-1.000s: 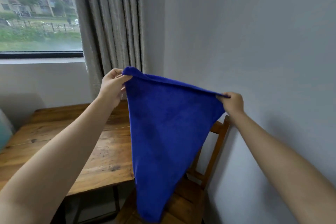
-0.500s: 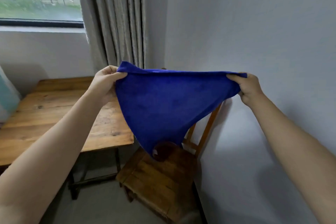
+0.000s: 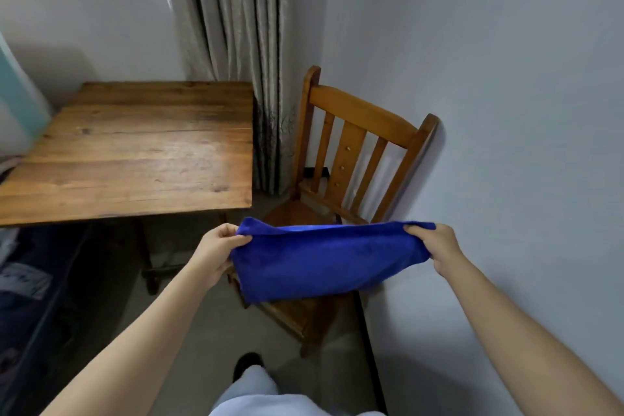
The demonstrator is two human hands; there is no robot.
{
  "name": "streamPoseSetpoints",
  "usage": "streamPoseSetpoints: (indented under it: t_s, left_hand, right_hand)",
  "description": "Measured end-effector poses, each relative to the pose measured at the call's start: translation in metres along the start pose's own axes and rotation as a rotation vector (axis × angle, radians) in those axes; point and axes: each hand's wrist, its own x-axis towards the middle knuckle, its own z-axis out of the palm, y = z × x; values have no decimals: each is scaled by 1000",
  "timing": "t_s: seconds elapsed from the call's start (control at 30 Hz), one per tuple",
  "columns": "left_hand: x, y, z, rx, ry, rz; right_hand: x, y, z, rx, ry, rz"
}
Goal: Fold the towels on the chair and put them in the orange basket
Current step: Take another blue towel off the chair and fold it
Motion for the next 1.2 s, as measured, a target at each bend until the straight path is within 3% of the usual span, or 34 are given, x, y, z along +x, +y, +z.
streamPoseSetpoints:
  t_s: [0.27, 0.67, 0.97, 1.2]
  left_hand:
    - [21, -77, 1, 189, 55, -167]
    - [102, -103, 6, 105, 85, -364]
    - [179, -107, 17, 94, 230, -301]
    - [245, -187, 35, 247, 350, -390]
  right_hand:
    - [8, 74, 24, -106, -11, 184]
    - [64, 80, 67, -222, 52, 361]
    - [141, 76, 135, -232, 71, 314]
    - [224, 145, 198, -458, 57, 275]
